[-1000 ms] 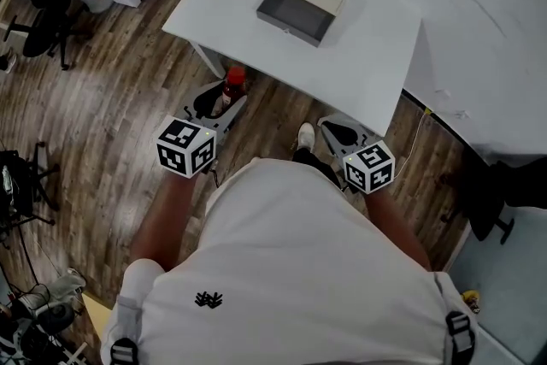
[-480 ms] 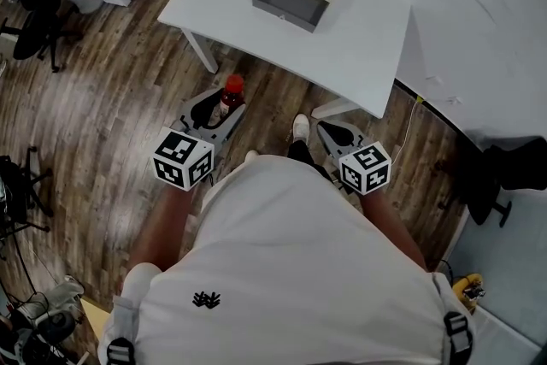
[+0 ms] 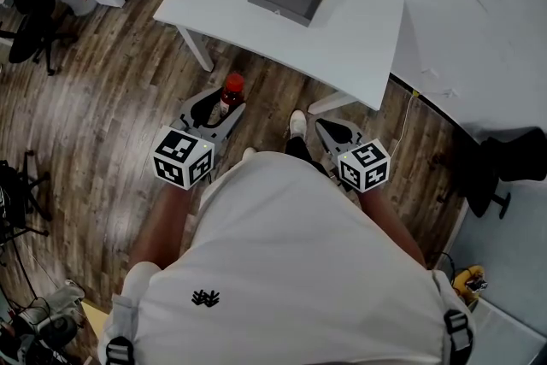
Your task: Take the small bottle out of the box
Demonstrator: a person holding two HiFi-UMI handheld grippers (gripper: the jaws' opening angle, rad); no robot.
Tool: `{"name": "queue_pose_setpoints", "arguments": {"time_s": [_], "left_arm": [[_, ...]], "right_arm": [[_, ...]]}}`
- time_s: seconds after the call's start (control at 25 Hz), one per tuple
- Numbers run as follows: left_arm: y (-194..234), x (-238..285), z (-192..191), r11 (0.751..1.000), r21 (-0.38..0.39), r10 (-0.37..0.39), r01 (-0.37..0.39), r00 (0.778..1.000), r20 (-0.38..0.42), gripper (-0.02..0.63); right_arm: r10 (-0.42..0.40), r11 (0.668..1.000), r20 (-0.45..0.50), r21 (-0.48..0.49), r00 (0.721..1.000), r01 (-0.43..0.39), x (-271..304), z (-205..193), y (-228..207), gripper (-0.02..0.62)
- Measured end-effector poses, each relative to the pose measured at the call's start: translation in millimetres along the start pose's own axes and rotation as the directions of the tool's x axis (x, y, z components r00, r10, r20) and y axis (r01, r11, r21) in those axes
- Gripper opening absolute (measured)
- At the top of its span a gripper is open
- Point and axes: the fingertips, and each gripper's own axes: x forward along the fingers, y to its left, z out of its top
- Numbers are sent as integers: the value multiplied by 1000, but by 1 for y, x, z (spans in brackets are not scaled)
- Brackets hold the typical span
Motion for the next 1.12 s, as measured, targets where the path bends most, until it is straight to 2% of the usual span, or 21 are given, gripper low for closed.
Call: {"name": "queue_pose_setpoints", "arguments": {"time_s": [0.48,1.12], "left_arm": [[10,-4,11,1000,6,19,-19,1000,25,199],[14,-14,9,1000,7,23,-24,1000,15,199]], "right_arm": [[-8,999,3,-32,1000,8,0,7,0,6],[-10,998,-6,-58,1000,10,3,8,7,6]]}}
